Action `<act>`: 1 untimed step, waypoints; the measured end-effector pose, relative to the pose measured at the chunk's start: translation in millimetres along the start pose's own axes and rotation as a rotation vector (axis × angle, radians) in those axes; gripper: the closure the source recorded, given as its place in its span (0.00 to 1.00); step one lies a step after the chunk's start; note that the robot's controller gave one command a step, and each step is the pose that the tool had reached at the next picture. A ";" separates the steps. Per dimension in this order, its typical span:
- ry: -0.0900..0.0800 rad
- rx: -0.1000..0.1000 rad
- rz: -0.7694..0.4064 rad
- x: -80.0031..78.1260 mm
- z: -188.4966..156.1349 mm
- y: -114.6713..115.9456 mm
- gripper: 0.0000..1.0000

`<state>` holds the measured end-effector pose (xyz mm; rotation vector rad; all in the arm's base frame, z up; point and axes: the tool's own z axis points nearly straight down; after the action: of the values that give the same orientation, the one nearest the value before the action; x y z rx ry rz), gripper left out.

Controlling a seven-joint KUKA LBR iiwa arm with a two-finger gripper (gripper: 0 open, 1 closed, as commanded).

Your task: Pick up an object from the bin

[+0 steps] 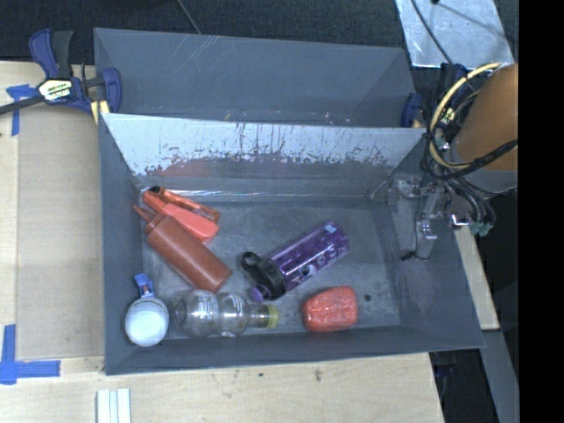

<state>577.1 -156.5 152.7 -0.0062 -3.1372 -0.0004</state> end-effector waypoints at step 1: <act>-0.008 0.002 -0.004 -2.0 -5.1 0.7 0.00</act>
Offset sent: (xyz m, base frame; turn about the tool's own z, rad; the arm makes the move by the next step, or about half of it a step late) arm 0.0162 0.0789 -0.0827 -0.1984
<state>579.1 -155.8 157.7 -0.0006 -3.1454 0.0020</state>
